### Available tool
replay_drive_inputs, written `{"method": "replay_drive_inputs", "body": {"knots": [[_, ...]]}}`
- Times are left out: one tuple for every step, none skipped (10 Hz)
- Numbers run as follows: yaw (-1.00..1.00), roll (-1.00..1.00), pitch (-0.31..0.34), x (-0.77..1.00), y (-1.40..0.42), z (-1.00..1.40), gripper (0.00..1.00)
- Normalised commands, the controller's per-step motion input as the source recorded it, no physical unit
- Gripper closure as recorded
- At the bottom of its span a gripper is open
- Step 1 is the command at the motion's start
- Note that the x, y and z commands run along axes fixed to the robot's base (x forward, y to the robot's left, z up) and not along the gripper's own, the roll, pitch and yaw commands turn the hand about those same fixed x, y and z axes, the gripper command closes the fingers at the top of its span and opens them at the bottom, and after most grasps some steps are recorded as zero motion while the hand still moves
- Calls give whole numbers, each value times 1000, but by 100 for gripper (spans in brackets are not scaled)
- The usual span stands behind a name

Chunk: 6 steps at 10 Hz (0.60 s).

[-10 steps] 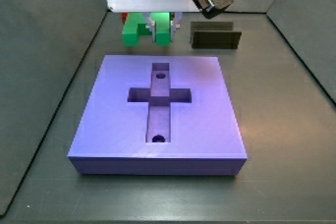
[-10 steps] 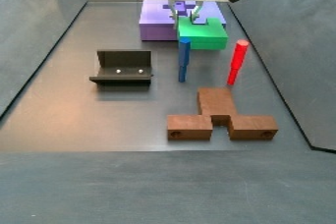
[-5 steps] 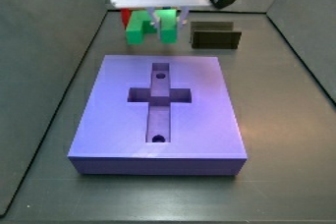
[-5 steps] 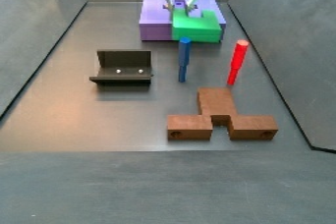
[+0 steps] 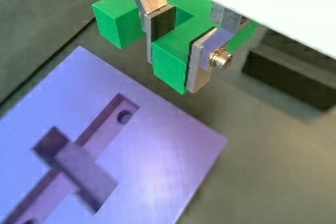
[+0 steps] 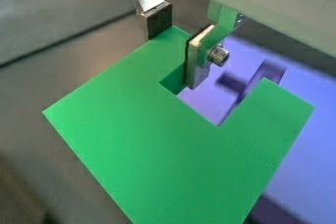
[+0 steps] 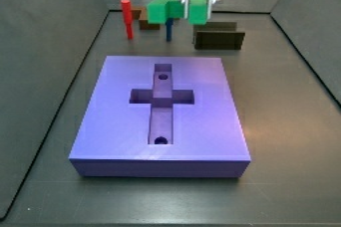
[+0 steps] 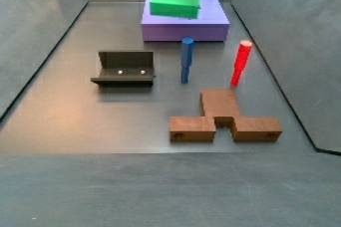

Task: Pick up the green object. Move up. Place the green object on the fixture. Regrasp the green object. Move to above the board. Insert the green object.
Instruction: Place the green object on the fixture.

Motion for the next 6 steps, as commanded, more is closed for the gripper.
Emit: {"method": "replay_drive_inputs", "body": {"knots": [[-311, -1000, -123, 389, 0, 340, 100], [-320, -1000, -126, 434, 0, 277, 100], [-160, -1000, -174, 591, 86, 154, 100], [0, -700, -149, 706, 66, 117, 100], [171, -314, 0, 609, 483, 97, 100], [114, -417, 31, 594, 503, 117, 100]]}}
